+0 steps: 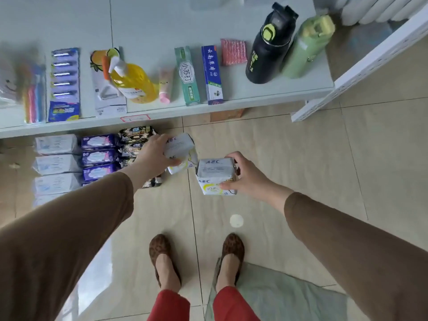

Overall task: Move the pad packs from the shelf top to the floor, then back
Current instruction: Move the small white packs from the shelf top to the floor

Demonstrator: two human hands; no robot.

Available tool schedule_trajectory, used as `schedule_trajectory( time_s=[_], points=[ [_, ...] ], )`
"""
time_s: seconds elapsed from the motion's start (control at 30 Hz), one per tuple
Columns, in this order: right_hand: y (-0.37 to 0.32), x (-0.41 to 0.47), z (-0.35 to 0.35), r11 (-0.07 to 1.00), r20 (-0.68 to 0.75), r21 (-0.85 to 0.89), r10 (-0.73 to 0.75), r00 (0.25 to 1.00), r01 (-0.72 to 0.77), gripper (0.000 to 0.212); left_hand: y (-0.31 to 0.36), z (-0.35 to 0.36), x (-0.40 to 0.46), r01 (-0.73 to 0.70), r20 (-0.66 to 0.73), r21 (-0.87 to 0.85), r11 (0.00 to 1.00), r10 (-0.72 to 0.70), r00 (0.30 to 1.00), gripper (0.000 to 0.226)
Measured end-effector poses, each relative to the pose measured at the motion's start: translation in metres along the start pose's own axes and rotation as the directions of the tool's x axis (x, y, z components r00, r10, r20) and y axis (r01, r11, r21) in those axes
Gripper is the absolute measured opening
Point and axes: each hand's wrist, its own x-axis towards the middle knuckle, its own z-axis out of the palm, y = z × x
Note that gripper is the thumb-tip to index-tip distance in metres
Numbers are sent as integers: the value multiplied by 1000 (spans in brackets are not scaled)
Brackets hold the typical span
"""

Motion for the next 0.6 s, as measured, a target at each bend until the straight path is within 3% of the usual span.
schedule_trajectory(
  time_s=[0.27,0.6],
  points=[
    [87,130,84,996,-114,-23,-88,990,86,60,-71,87,123,-17,-67,172,985,29,997,75],
    [136,233,125,987,-122,-123,-120,985,105,58,-124,118,226,-80,-135,355,931,136,981,66]
  ],
)
